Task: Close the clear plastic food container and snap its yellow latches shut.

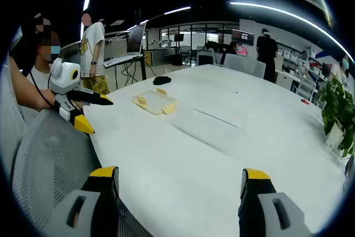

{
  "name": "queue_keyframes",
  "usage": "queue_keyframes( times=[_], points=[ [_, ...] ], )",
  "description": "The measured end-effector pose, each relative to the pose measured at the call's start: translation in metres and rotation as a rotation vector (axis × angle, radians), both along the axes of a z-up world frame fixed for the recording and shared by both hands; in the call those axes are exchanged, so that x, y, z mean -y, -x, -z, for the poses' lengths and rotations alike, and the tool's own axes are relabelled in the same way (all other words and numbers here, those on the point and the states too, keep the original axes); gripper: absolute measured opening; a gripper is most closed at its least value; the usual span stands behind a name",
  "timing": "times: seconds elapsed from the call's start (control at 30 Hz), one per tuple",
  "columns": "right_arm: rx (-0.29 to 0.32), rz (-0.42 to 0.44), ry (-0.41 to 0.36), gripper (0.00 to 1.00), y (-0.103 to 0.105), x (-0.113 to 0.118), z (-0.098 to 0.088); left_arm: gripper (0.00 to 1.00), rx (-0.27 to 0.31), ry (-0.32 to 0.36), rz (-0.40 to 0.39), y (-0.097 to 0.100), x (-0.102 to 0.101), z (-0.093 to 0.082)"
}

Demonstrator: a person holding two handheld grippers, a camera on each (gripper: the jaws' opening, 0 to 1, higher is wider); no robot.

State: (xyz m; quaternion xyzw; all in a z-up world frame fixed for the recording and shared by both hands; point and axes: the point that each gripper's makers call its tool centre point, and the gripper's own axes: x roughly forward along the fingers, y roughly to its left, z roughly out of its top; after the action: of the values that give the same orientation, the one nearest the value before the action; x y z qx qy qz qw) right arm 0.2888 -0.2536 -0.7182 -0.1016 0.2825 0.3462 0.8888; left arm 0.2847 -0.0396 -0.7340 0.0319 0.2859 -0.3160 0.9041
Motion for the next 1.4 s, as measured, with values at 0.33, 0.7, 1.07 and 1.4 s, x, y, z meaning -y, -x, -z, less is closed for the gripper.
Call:
queue_keyframes(
  times=[0.33, 0.7, 1.07, 1.4],
  points=[
    [-0.001, 0.000, 0.000, 0.91, 0.0001, -0.0003, 0.0000, 0.89, -0.001, -0.001, 0.001, 0.0001, 0.0001, -0.0001],
    [0.001, -0.001, -0.002, 0.91, -0.0002, -0.0009, -0.0005, 0.89, 0.001, -0.001, -0.002, -0.0006, -0.0007, 0.0000],
    [0.005, -0.013, -0.003, 0.90, 0.0018, -0.0036, -0.0007, 0.89, 0.003, 0.001, 0.001, 0.0004, -0.0003, -0.0003],
    [0.003, -0.037, -0.003, 0.90, 0.0050, -0.0078, -0.0008, 0.89, 0.002, -0.002, 0.006, 0.0010, 0.0003, -0.0006]
  ],
)
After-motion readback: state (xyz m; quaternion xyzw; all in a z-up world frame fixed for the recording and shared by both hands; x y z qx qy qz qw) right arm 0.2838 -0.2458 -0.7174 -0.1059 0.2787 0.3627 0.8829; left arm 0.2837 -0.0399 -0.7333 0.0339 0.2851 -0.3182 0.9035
